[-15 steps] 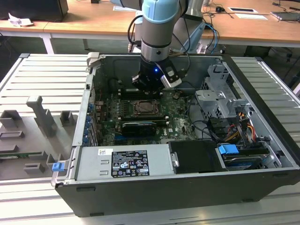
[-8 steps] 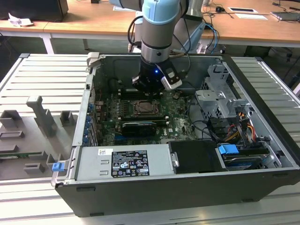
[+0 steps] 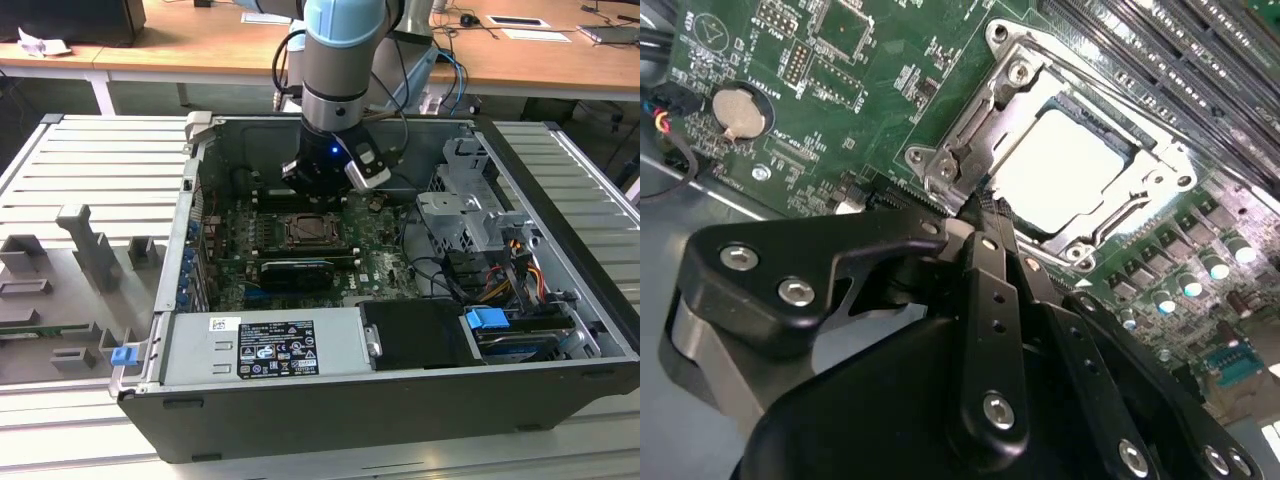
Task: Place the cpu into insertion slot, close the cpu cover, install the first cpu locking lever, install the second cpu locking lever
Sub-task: 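Install the second cpu locking lever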
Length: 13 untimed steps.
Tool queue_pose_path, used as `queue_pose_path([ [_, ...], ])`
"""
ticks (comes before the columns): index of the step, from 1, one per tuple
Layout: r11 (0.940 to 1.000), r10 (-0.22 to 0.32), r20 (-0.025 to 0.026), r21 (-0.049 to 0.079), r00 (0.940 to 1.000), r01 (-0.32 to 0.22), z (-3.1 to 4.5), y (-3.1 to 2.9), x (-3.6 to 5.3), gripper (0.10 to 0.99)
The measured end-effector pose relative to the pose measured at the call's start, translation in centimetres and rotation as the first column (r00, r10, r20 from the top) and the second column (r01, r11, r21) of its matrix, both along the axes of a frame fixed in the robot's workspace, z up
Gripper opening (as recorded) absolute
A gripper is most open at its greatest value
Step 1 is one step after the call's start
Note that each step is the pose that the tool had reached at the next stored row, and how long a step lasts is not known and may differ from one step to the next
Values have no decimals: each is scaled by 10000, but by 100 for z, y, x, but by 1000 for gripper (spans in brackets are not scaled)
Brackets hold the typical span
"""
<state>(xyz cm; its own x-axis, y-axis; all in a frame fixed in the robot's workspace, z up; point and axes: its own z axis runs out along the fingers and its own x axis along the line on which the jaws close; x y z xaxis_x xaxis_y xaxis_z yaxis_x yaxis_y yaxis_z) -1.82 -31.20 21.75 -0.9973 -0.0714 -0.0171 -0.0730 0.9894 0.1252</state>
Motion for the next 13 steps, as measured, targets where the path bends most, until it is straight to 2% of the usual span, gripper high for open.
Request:
queue_pose_path([
  [4, 10000, 0, 1, 1, 10000, 0, 8, -32, 0, 106],
  [7, 10000, 1, 0, 0, 10000, -1, 7, -118, -1, 106],
  [9, 10000, 1, 1, 2, 10000, -1, 8, -137, -1, 106],
  [13, 10000, 0, 0, -1, 10000, 0, 91, -151, -1, 106],
])
